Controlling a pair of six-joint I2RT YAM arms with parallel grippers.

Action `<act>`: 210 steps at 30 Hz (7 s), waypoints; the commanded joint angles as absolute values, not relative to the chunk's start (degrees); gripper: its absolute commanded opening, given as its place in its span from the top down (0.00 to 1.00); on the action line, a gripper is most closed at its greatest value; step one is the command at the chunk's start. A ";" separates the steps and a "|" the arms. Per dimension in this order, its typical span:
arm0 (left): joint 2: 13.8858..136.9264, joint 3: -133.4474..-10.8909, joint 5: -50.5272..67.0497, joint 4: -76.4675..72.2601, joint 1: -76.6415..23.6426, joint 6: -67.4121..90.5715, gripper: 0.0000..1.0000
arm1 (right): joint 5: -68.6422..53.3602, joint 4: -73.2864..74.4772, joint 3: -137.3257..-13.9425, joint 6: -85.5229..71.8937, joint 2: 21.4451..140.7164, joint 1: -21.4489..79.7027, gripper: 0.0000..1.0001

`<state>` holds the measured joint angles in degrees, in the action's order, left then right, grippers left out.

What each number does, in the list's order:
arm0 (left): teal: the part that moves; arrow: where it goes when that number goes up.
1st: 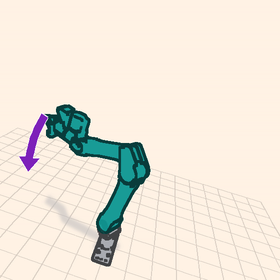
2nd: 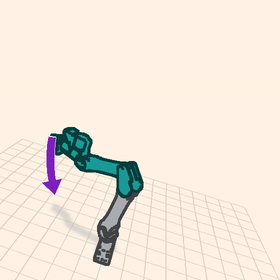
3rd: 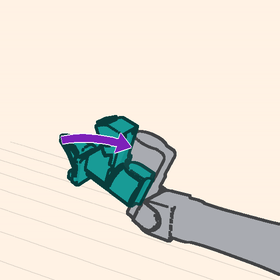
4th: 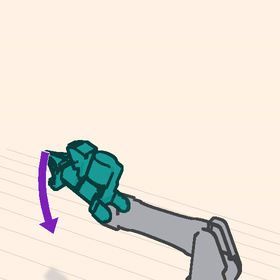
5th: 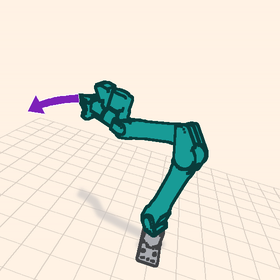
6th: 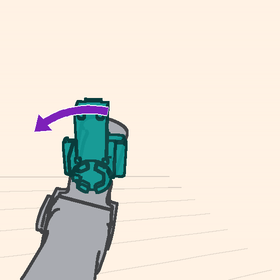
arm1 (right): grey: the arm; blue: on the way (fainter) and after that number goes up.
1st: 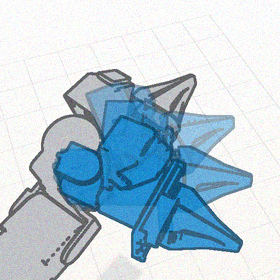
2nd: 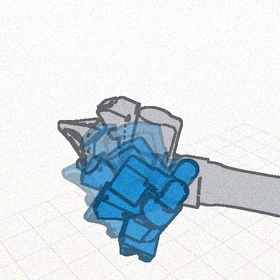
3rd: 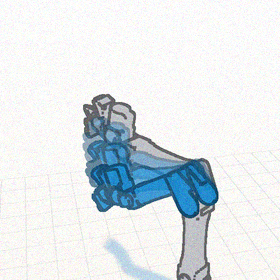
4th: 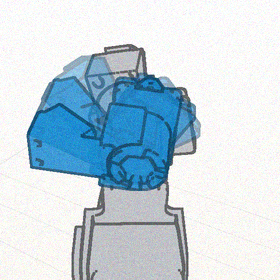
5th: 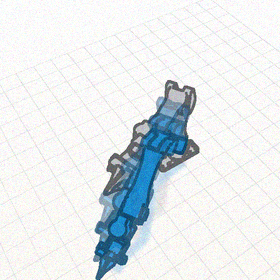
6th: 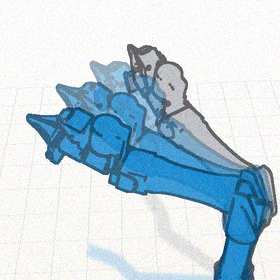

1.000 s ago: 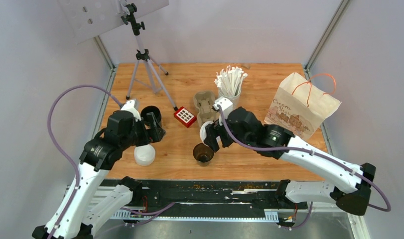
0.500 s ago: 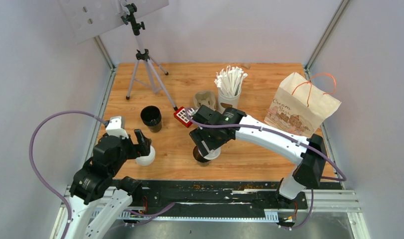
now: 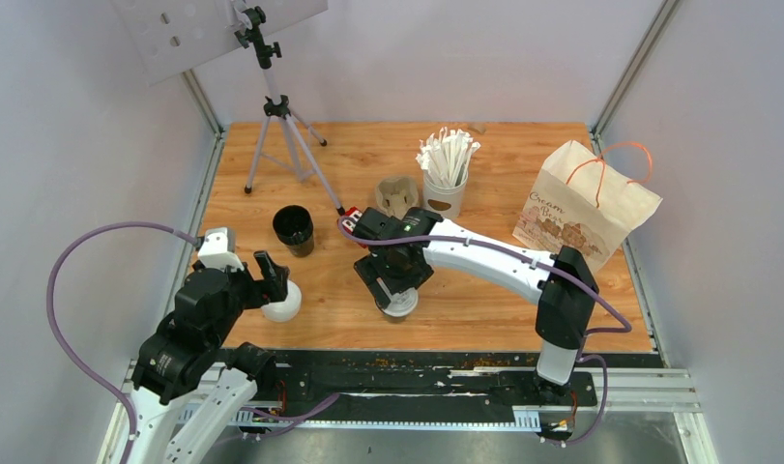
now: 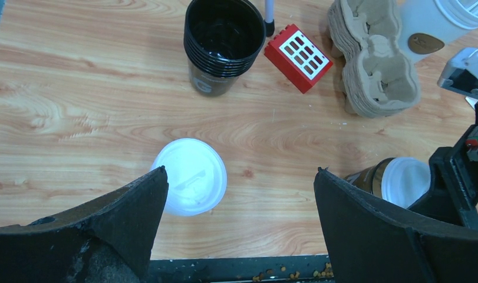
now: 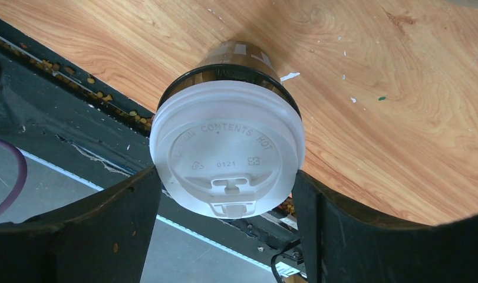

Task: Pack the takeout coffee

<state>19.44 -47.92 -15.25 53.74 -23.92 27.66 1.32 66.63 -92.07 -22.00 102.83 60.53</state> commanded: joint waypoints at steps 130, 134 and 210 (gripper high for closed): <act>56.27 -19.27 16.86 9.87 -34.96 45.74 0.60 | -22.87 28.18 -54.23 -15.38 88.04 43.49 0.49; 57.44 -19.87 16.64 9.60 -35.24 45.59 0.60 | -22.69 27.02 -52.94 -16.29 87.51 43.46 0.50; 52.29 -17.78 17.66 10.97 -38.67 58.03 0.62 | -24.61 19.69 -49.75 -22.33 85.10 43.47 0.50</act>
<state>51.83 -19.18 23.44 1.91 -38.02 61.93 -27.29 17.43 -50.39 -25.19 84.40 43.53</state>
